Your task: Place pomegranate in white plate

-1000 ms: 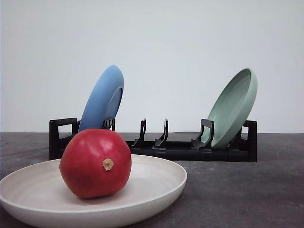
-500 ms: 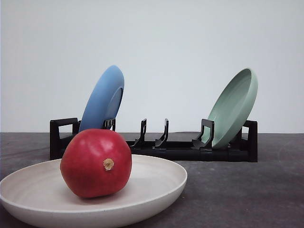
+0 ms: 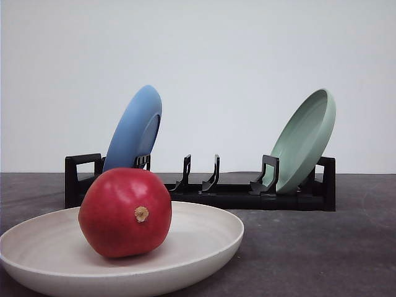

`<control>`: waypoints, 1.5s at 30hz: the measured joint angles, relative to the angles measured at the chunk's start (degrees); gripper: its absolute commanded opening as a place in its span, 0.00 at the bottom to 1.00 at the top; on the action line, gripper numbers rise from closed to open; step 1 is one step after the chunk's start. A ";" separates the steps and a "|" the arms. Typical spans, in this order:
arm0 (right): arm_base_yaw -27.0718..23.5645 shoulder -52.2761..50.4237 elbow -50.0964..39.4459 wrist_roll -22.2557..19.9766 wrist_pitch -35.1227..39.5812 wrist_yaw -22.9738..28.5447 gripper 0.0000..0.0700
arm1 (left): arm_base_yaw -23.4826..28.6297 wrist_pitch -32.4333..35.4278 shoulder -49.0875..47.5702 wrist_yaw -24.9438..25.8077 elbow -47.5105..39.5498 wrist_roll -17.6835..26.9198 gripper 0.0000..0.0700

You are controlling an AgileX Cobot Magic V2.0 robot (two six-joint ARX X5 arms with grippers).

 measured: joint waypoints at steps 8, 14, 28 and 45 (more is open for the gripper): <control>-3.91 -2.23 -0.11 -2.73 -0.59 -1.09 0.05 | 0.00 0.00 0.00 0.00 0.00 0.00 0.00; -19.78 -7.21 -2.16 -8.61 1.38 -2.82 0.05 | 0.00 0.00 0.00 0.00 0.00 0.00 0.00; -47.53 -22.53 -24.07 -22.34 15.76 -9.95 0.05 | 0.00 0.00 0.00 0.00 0.00 0.00 0.00; -54.99 -27.38 -35.77 -26.95 18.90 -15.30 0.05 | 0.00 0.00 0.00 0.00 0.00 0.00 0.00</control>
